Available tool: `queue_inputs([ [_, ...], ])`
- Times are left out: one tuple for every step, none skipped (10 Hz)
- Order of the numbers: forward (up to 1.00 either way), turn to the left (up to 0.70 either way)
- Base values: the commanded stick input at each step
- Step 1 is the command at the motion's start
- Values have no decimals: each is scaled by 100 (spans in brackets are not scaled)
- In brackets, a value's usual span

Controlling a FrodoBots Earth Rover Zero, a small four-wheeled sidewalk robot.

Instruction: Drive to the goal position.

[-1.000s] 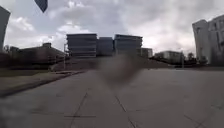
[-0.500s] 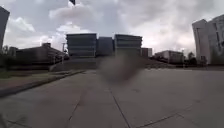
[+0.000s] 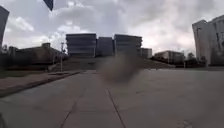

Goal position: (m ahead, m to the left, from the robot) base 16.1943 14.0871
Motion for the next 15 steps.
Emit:
queue_inputs([
  [70, 1],
  [70, 0],
  [70, 0],
  [70, 0],
  [70, 0],
  [70, 0],
  [70, 0],
  [70, 0],
  [70, 0],
  [70, 0],
  [70, 0],
  [70, 0],
  [70, 0],
  [70, 0],
  [70, 0],
])
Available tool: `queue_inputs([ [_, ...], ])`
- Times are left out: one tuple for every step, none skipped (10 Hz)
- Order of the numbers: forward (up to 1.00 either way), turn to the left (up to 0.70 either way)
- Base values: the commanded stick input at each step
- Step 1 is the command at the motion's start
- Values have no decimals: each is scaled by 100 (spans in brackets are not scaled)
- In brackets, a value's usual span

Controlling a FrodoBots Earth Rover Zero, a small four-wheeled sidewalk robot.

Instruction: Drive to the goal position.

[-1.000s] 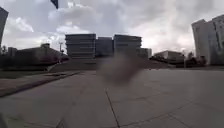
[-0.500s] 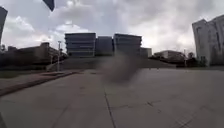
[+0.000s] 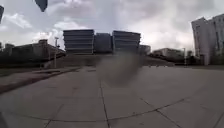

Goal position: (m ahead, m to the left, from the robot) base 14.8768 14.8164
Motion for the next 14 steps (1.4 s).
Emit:
queue_inputs([
  [70, 0],
  [70, 0],
  [70, 0],
  [70, 0],
  [70, 0],
  [70, 0],
  [70, 0],
  [70, 0],
  [70, 0],
  [70, 0],
  [70, 0],
  [70, 0],
  [70, 0],
  [70, 0],
])
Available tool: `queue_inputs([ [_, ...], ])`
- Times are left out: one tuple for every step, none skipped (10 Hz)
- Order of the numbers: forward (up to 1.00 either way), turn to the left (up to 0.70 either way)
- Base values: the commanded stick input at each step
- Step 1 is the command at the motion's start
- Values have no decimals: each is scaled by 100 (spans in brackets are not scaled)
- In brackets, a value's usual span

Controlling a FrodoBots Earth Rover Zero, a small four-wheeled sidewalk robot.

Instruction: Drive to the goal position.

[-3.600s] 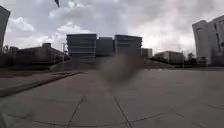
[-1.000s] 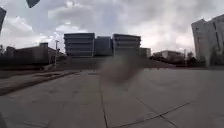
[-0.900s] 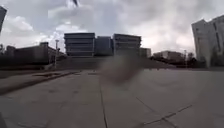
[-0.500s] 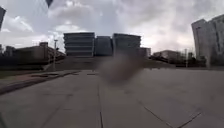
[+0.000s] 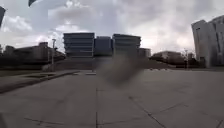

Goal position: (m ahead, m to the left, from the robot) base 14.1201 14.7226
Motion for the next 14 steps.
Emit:
queue_inputs([
  [70, 0],
  [70, 0],
  [70, 0],
  [70, 0],
  [70, 0],
  [70, 0],
  [70, 0],
  [70, 0],
  [70, 0],
  [70, 0],
  [70, 0],
  [70, 0],
  [70, 1],
  [70, 2],
])
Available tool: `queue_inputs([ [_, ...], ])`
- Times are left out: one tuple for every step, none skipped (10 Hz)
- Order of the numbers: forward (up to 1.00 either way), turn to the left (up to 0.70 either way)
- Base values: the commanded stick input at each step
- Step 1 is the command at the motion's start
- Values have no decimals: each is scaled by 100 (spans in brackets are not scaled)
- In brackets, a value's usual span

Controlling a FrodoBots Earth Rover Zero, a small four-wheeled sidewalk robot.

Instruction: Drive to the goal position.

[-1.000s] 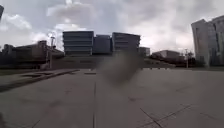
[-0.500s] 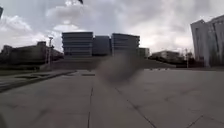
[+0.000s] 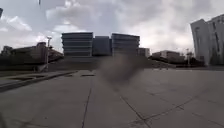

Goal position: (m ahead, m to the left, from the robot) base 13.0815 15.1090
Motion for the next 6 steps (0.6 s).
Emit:
queue_inputs([
  [70, 2],
  [70, 2],
  [70, 2],
  [70, 2],
  [70, 2],
  [70, 1],
])
